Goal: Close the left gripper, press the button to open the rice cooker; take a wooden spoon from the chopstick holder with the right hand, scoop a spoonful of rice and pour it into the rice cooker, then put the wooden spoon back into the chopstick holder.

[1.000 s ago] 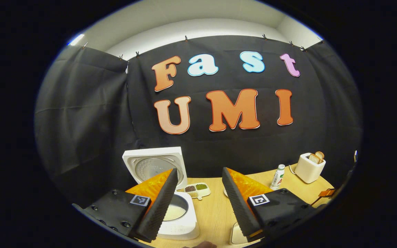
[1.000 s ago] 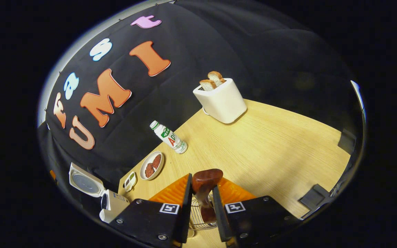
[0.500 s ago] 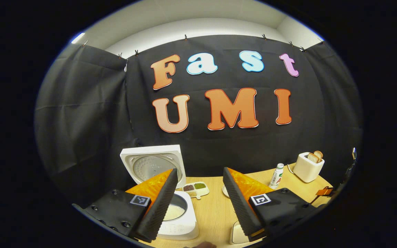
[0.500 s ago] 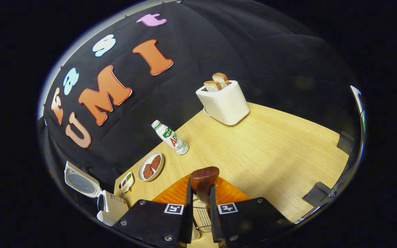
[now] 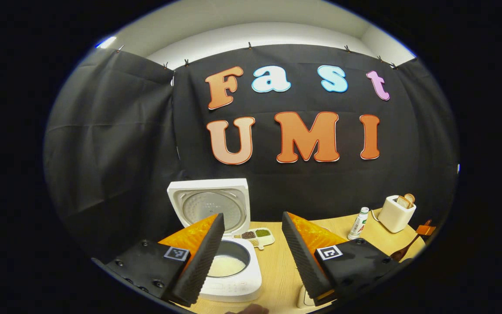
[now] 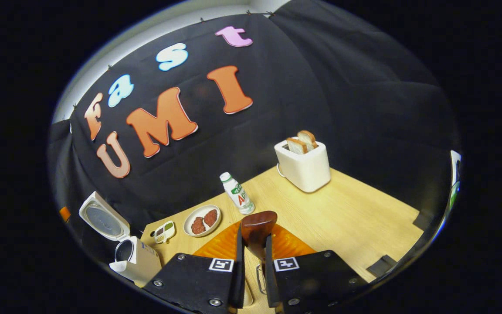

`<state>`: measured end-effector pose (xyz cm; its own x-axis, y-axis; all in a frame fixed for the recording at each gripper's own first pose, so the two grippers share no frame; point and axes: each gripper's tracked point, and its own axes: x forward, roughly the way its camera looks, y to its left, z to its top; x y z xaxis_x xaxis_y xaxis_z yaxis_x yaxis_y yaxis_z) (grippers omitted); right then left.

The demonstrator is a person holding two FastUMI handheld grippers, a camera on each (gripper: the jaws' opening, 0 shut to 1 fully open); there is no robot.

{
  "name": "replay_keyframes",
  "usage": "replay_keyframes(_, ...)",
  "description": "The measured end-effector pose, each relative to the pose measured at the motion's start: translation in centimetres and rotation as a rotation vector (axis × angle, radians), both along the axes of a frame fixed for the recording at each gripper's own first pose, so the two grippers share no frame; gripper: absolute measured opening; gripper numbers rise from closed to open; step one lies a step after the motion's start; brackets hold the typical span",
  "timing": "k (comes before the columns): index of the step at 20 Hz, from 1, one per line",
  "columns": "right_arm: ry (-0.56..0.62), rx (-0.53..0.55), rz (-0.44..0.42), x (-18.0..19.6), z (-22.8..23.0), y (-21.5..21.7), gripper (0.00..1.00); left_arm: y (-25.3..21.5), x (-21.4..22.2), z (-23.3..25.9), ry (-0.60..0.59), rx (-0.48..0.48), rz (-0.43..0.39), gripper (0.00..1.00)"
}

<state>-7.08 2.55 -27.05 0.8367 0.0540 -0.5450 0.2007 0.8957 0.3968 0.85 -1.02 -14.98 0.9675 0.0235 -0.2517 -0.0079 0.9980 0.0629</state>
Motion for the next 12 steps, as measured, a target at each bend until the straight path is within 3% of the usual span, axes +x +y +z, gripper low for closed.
replay_keyframes(2,-0.05,0.002,0.054,0.6,2.4,2.0,0.19,0.8,0.1,-0.1,-0.005,-0.001,0.02,0.97)
replay_keyframes(6,-0.109,0.053,0.185,1.0,5.2,7.7,0.19,1.8,-0.2,-0.7,0.002,-0.003,0.021,0.97)
replay_keyframes(12,-0.054,-0.005,0.369,-1.5,1.9,14.7,0.19,4.6,-0.7,-1.3,0.002,0.005,0.033,0.98)
